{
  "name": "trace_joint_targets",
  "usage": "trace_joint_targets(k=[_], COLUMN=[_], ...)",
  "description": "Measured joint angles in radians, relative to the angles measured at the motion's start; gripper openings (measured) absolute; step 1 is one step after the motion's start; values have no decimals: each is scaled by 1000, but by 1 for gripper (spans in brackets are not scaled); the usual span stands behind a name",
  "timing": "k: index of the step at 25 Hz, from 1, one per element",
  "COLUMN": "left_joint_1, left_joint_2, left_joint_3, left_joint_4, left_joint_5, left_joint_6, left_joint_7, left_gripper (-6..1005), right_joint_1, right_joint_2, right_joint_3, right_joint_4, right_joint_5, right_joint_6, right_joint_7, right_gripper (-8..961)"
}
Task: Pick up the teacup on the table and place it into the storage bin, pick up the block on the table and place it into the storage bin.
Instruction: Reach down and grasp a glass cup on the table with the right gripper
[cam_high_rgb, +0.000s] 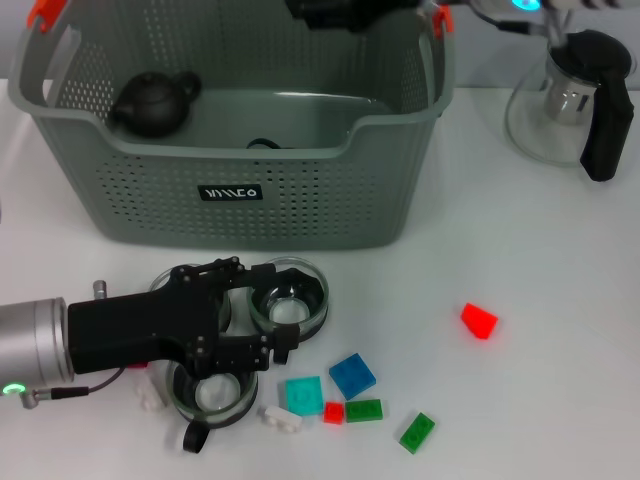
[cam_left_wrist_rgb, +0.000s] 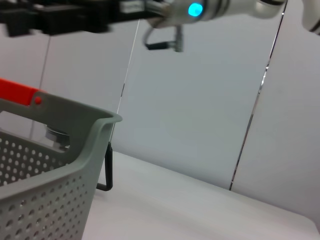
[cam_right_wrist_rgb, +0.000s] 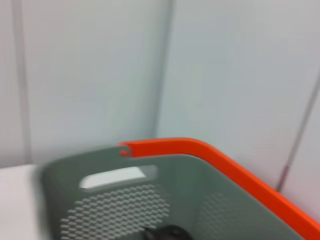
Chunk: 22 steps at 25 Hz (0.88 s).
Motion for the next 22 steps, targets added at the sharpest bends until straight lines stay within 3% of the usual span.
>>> trace_joint_targets(k=[2, 3, 7, 11, 16, 22], left_joint_1=[0, 0, 0, 0, 2, 8], left_joint_2=[1, 1, 3, 9, 12, 13], left_joint_3=[0, 0, 2, 5, 3, 0], left_joint_4=[3, 4, 22, 31, 39, 44], left_joint_5=[0, 1, 2, 5, 17, 17], left_joint_6=[1, 1, 1, 0, -9, -11], left_joint_7=[4, 5, 9, 13, 33, 36], left_gripper=[829, 829, 829, 829, 829, 829], right_joint_1=[-93, -93, -212, -269, -245, -160], right_joint_2=[1, 1, -3, -8, -13, -1], right_joint_3=[-3, -3, 11, 48, 91, 82], right_joint_4=[-86, -86, -171, -232, -248, -235], right_joint_5=[82, 82, 185, 171, 40, -131], right_joint_6=[-115, -115, -280, -441, -640, -734], right_joint_7=[-83, -83, -160, -165, -108, 49], right_gripper=[635, 634, 631, 629, 633, 627])
